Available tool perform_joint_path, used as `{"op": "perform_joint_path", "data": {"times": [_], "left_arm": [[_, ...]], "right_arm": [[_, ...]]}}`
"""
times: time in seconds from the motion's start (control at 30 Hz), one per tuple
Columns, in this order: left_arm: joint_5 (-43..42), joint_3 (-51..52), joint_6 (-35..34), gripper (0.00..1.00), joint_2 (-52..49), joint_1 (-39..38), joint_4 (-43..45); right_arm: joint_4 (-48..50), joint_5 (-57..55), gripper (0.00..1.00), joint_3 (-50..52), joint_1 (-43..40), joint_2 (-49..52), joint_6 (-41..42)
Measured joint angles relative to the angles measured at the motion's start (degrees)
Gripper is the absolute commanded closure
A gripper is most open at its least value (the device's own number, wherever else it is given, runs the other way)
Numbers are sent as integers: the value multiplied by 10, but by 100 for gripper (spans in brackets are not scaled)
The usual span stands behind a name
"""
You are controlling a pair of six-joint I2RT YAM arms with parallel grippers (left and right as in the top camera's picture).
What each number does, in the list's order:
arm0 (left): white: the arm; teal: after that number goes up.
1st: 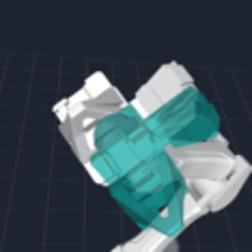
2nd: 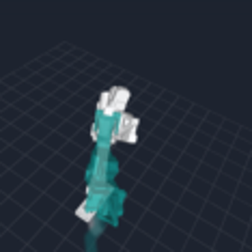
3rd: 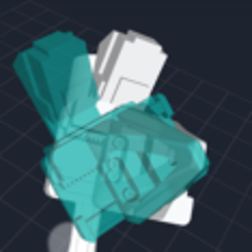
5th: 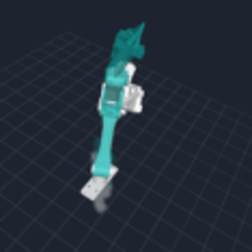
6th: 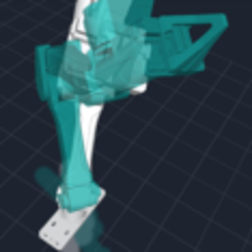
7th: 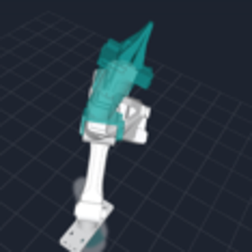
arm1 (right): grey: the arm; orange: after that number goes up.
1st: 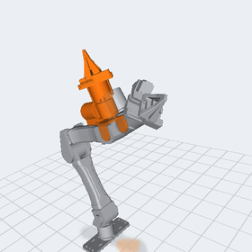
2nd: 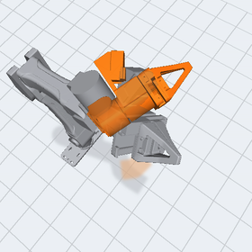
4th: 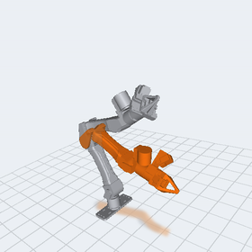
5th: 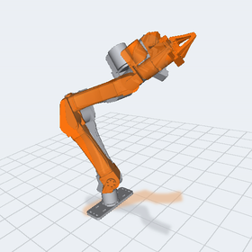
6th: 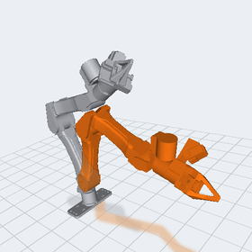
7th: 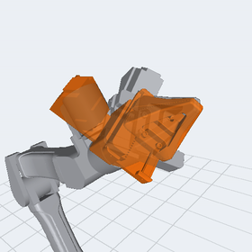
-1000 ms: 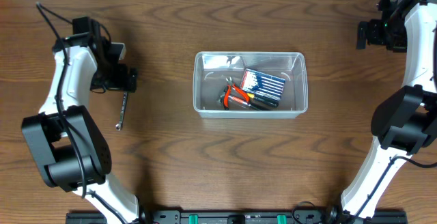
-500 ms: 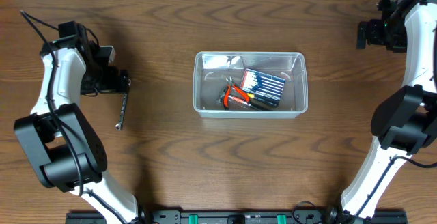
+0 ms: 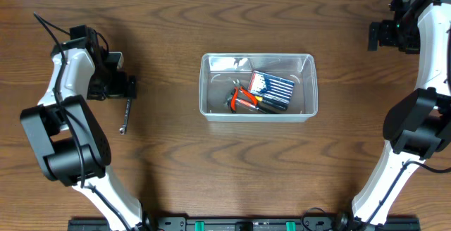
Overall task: Pack container
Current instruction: 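Lower the left gripper and close it on the wrench's ring end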
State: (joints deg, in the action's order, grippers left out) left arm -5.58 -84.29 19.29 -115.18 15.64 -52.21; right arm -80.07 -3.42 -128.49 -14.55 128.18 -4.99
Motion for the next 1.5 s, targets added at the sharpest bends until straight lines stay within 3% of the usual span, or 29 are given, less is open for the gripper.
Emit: {"op": "perform_joint_path", "data": {"times": [1.5], "left_arm": [[0, 0, 24, 2, -42, -19, 46]], "right_arm": [[0, 0, 1, 0, 0, 0, 0]]}}
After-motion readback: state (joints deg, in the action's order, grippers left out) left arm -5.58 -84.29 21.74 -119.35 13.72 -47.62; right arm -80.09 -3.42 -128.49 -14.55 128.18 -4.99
